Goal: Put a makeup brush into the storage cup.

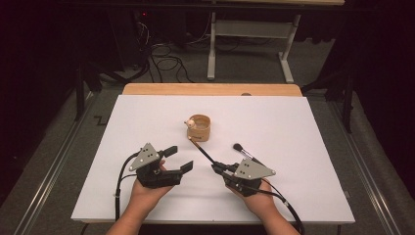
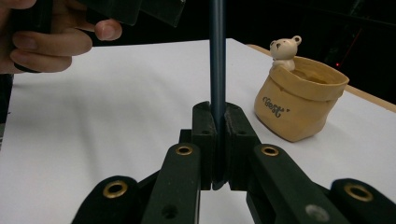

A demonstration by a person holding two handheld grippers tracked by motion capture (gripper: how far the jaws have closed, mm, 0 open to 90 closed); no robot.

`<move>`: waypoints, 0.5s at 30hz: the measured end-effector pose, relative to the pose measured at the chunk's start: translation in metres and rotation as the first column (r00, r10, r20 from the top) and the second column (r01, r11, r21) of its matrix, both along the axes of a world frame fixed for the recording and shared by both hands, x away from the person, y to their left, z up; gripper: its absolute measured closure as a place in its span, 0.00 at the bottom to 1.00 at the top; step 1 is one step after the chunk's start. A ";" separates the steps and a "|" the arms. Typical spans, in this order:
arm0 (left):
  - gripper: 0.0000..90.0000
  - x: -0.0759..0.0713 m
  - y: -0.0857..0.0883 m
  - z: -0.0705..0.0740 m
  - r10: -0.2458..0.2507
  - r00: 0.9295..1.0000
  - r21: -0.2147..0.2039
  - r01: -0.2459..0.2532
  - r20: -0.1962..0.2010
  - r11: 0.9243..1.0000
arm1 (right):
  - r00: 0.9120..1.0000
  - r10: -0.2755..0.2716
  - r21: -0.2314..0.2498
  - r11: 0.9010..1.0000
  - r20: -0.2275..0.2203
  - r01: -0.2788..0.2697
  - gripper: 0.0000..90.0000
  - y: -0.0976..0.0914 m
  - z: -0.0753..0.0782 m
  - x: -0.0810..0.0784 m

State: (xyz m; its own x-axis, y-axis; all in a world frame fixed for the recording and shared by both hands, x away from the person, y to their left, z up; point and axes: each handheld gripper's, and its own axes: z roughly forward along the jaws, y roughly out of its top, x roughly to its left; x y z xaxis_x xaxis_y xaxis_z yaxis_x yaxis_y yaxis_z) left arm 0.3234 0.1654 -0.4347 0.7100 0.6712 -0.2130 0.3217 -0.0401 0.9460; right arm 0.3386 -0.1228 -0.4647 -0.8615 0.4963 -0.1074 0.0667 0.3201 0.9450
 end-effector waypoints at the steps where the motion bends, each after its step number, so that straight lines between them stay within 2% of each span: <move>1: 0.28 0.000 -0.001 0.000 -0.004 1.000 -0.002 0.004 0.000 1.000 | 1.000 0.000 0.002 1.000 -0.002 0.000 0.96 0.000 0.000 0.000; 3: 0.29 0.000 -0.001 0.001 -0.014 1.000 -0.013 0.014 -0.002 1.000 | 1.000 0.005 0.004 1.000 0.010 -0.005 0.96 0.001 0.000 0.000; 15: 0.39 0.002 -0.004 0.001 -0.053 0.999 -0.069 0.053 -0.010 0.996 | 1.000 0.023 -0.001 1.000 0.014 -0.023 0.96 0.004 -0.001 -0.001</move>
